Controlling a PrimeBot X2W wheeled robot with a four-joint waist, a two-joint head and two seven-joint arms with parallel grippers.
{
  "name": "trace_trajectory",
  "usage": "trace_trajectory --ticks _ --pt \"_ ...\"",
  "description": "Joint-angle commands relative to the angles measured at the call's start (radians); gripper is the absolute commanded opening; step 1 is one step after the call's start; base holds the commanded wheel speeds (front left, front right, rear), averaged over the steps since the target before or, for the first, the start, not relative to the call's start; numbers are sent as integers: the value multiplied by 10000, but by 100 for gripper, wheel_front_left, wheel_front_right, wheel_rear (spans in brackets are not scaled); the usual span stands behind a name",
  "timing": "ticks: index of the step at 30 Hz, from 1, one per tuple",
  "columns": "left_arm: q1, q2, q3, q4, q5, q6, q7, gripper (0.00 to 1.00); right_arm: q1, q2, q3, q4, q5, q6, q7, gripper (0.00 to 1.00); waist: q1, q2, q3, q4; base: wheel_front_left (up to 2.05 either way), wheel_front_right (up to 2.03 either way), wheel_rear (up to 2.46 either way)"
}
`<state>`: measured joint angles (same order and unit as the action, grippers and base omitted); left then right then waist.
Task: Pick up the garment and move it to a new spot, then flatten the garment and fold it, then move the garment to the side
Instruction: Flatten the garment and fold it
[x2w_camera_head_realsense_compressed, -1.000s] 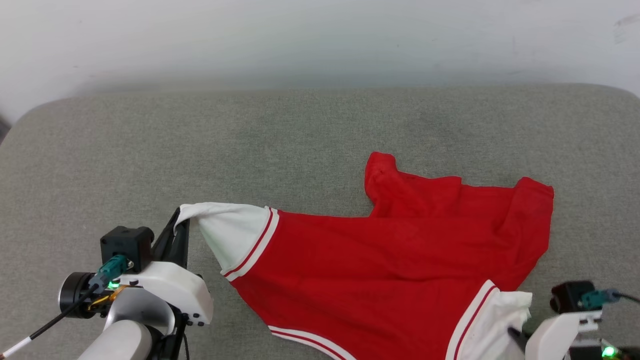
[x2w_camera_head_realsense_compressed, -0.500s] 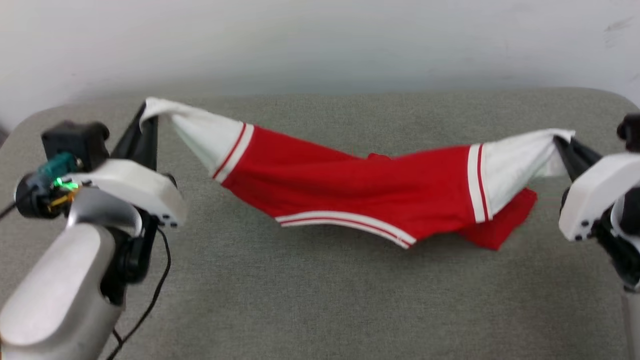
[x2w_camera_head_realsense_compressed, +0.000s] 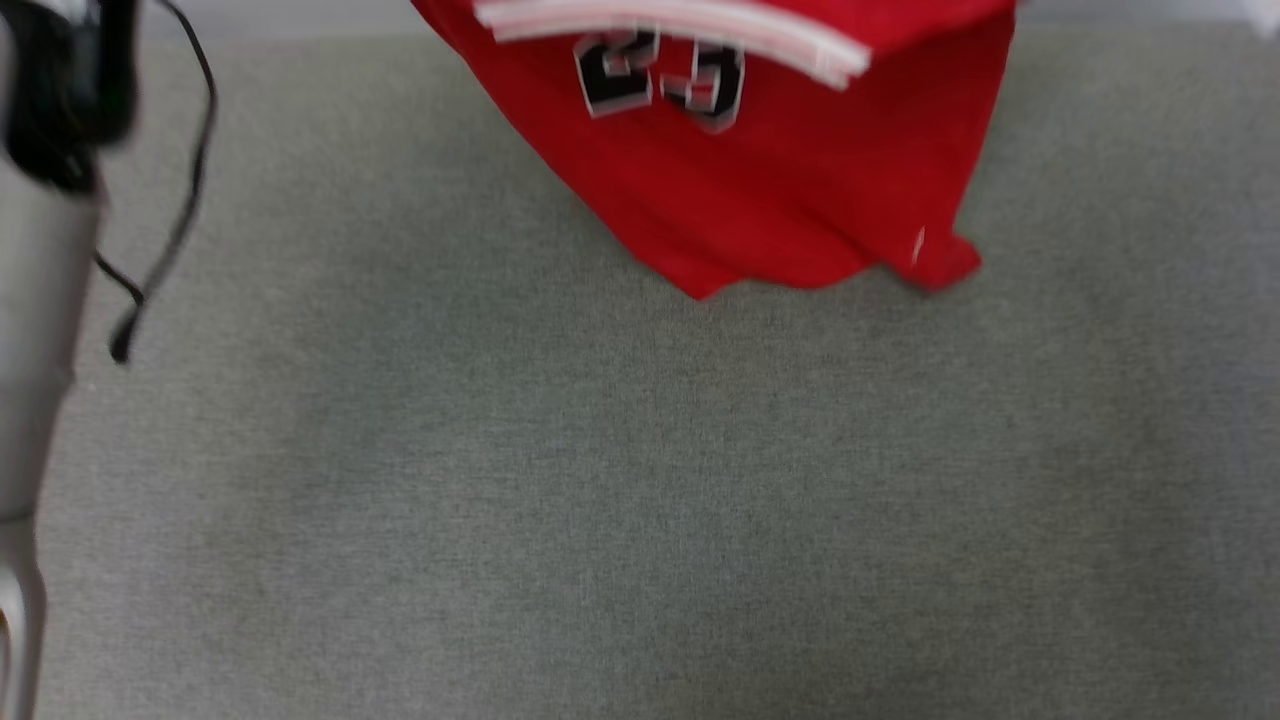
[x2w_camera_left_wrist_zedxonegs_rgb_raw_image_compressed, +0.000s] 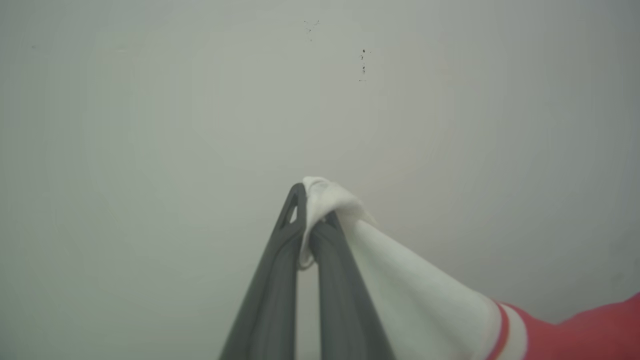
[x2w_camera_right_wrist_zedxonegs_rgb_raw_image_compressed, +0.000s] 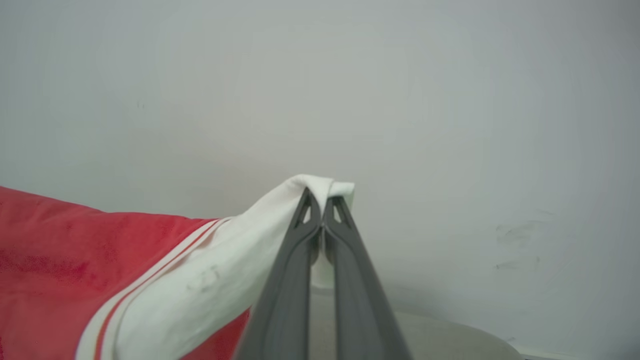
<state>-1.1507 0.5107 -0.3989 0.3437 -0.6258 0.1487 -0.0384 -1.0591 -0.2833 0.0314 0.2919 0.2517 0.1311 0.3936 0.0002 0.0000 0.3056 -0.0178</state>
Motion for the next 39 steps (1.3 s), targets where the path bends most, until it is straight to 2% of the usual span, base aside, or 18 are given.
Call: trace_trajectory --ticks 1,11,20,30,35,39 --pt "-311 -67 38 124 58 -35 -70 0 -347 -79 39 122 -74 -7 -115 0 -2 0 664 7 0 0 0" --pt "-3819 -258 94 2148 525 -645 -846 0 -4141 45 568 2200 -338 -7 -1978 0 -2 0 2109 -152 0 0 0" --pt "-4918 -564 -272 3753 793 -1027 -1124 0 -5571 294 1072 3786 -449 -7 -3105 0 -2 0 2857 -162 0 0 0" --pt "-4370 -1396 -315 5906 268 -1594 -1696 0 -5465 835 1807 6151 -32 -7 -3890 0 -2 0 3126 -88 0 0 0" --pt "-3345 -1861 -146 6890 -251 -2107 -1969 0 -4516 960 2216 7159 305 -7 -4234 0 -2 0 2575 14 0 0 0" --pt "-2084 -2023 3 7439 -678 -2444 -2110 0 -3028 1081 2548 7544 843 -7 -4702 0 -2 0 1772 38 0 0 0"
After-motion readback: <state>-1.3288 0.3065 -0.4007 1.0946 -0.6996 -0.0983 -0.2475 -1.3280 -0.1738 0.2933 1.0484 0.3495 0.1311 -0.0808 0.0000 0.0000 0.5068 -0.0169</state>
